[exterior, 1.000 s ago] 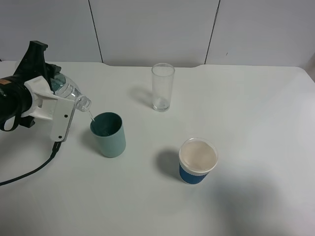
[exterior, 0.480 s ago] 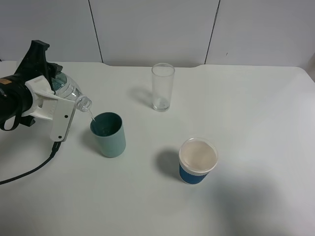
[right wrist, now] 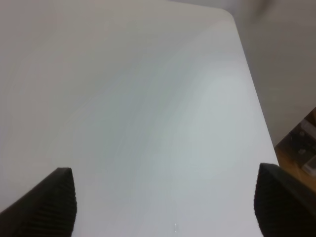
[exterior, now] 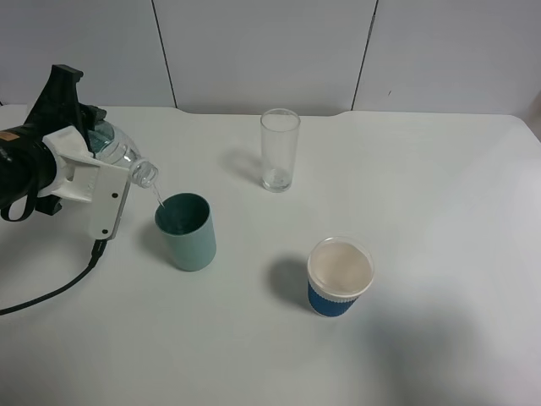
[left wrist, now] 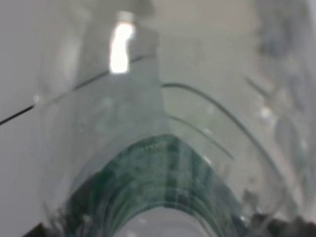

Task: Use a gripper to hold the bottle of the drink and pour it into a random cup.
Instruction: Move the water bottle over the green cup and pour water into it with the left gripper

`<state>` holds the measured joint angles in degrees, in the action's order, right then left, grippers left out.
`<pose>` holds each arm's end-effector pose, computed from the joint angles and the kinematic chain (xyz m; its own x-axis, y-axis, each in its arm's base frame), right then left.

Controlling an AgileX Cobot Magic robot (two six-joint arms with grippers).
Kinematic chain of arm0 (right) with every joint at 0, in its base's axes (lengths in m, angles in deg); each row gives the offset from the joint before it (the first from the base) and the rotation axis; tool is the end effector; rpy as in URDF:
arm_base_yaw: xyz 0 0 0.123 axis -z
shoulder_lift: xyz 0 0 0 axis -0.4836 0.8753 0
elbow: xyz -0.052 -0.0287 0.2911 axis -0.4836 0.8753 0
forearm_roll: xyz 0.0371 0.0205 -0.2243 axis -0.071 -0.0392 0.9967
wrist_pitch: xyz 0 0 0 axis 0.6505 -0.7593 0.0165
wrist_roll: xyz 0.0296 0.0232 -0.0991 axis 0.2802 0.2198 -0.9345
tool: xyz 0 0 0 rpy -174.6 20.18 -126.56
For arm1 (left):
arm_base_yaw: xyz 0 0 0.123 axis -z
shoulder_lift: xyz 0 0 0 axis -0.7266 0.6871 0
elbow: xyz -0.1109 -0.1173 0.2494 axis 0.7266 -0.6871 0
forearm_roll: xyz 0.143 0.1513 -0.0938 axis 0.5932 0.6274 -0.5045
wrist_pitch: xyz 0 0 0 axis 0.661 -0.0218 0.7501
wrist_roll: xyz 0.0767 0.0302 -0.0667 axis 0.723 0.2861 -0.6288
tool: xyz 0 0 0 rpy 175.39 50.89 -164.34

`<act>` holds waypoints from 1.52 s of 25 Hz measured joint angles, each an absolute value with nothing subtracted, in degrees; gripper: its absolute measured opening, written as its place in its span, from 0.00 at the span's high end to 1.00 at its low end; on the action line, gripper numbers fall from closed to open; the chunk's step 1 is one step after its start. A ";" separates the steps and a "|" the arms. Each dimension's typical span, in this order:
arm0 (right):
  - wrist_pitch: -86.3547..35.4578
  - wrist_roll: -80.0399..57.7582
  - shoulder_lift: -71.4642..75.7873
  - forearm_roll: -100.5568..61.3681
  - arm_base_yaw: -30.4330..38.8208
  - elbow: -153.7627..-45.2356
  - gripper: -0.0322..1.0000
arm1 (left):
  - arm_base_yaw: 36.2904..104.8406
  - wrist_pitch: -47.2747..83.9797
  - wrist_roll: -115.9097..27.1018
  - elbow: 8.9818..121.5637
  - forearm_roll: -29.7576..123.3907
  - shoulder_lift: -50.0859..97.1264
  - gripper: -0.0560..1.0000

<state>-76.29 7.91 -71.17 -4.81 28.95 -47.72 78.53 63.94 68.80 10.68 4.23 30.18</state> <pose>-0.0243 -0.0110 0.2594 -0.4511 -0.1255 -0.8836 0.0369 0.9866 -0.1590 0.2278 -0.0730 0.2267 0.0649 0.9292 0.3639 0.3304 -0.3641 0.8708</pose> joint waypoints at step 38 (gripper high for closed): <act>-76.29 7.91 -71.17 -4.81 28.95 -47.72 0.25 | 78.53 63.39 71.94 10.86 6.75 30.18 0.48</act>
